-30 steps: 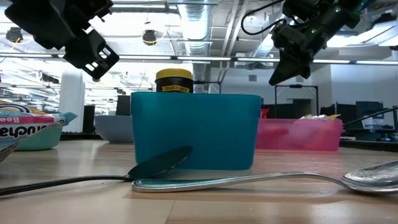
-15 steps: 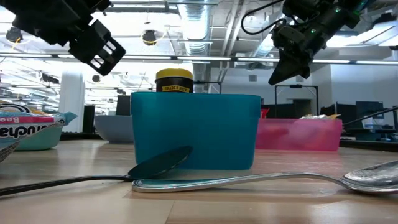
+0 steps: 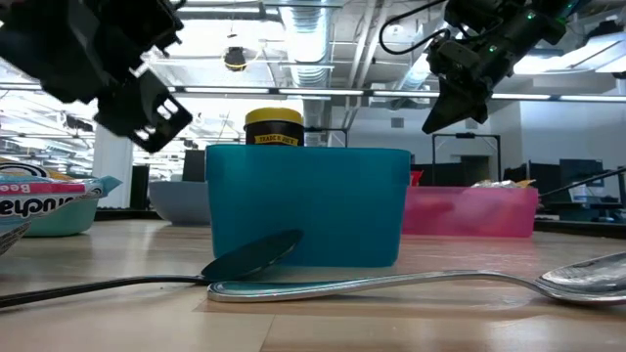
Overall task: Pick & Place Food Item
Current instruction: Put the light blue noodle pack into the red bin
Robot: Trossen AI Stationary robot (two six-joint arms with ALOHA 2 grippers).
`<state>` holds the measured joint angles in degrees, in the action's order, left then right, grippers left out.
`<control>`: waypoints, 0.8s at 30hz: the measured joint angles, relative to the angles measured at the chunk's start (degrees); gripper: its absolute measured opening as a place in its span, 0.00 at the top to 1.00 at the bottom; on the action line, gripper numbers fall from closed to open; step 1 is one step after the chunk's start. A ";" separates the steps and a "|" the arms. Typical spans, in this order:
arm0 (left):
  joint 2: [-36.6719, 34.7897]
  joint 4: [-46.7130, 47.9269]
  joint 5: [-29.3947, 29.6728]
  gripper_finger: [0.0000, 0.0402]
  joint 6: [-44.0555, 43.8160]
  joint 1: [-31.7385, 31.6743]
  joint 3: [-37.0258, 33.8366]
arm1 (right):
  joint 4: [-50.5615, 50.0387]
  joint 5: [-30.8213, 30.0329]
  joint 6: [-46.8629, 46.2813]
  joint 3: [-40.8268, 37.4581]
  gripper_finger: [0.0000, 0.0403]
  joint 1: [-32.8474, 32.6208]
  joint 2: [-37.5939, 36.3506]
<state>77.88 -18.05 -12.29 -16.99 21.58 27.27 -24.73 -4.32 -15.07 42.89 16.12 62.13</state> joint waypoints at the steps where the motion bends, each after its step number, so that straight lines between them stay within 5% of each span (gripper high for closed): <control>1: 0.72 0.03 0.00 0.64 0.00 0.00 0.00 | 0.00 0.00 0.00 0.00 1.00 0.00 0.00; 24: 6.83 2.14 -2.60 0.64 -4.74 -0.23 0.00 | -0.04 0.00 0.02 -0.01 1.00 -0.02 0.00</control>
<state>84.71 -15.90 -14.90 -21.74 21.35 27.27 -24.77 -4.32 -15.05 42.88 16.10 62.13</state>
